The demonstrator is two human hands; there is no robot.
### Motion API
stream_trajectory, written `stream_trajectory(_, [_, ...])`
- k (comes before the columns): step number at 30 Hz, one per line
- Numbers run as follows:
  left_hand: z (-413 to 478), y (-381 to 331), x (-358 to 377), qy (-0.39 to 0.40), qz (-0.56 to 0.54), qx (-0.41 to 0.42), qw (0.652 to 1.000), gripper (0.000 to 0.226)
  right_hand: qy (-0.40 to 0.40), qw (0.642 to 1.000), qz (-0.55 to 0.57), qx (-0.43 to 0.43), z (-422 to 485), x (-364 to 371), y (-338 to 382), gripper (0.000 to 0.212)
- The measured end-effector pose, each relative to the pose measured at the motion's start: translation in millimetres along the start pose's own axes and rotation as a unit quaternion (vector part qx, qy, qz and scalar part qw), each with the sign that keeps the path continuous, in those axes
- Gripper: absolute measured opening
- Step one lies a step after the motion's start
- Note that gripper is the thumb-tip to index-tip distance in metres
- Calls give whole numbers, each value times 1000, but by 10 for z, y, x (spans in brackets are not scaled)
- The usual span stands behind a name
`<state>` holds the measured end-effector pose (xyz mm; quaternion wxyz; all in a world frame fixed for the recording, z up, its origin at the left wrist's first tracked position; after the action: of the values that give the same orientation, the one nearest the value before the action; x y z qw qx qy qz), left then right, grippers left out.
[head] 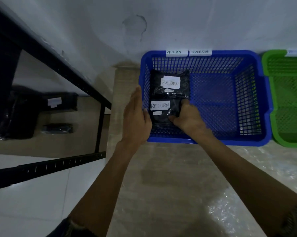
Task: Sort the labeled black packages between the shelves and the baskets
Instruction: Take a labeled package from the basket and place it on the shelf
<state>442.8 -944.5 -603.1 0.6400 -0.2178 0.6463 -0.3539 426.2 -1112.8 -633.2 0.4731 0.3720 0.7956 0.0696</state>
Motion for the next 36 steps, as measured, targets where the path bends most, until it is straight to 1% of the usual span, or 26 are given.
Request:
stream_trajectory(2, [-3, 8, 9, -2, -6, 1, 1000, 67, -35, 990, -133, -27, -75, -42, 86, 71])
stream_trajectory(3, [-6, 9, 13, -2, -8, 1, 1000, 68, -50, 982, -176, -38, -99, -48, 112, 75])
stream_trajectory(4, [-9, 15, 16, -2, -11, -1, 1000, 68, -57, 979, -192, -49, -115, -44, 133, 75])
stream_trajectory(6, [-6, 32, 24, 3, -20, -8, 1000, 70, -35, 981, -181, -60, -112, 16, 141, 71])
stream_trajectory(9, [-12, 49, 44, 21, -30, -19, 999, 73, -8, 985, -164, -55, -89, 77, 129, 68])
stream_trajectory(14, [-28, 38, 42, 31, -41, -35, 998, 72, -4, 986, -158, -58, -90, 75, 147, 68])
stream_trajectory(21, [-26, 38, 30, 36, -40, -67, 996, 73, 0, 982, -177, -63, -76, 58, 129, 69])
stream_trajectory(25, [-33, 62, 10, 33, -41, -96, 994, 77, 28, 989, -123, -71, -133, 4, 111, 75])
stream_trajectory(27, [-44, 61, -3, 36, -40, -102, 993, 79, 36, 991, -107, -77, -195, -46, 100, 72])
stream_trajectory(31, [-29, 23, 0, 67, -26, -99, 993, 83, 26, 988, -129, -81, -416, -159, 51, 58])
stream_trajectory(33, [-1, -40, -59, 62, 0, -79, 995, 83, 15, 986, -139, -88, -555, -211, 46, 55])
stream_trajectory(36, [2, -230, -251, 16, 35, -27, 999, 65, 3, 982, -156, -108, -787, -301, 80, 53])
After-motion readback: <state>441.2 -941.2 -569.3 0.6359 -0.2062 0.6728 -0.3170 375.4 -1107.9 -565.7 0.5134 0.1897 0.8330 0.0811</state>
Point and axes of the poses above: each hand's wrist, its own z-axis towards the middle knuckle, its own x-axis out of the palm, y = z × x, the point moved 7 cm from there along z, towards the middle knuckle, and after that the axes turned 3 degrees about -z, right-handed, at the moved point
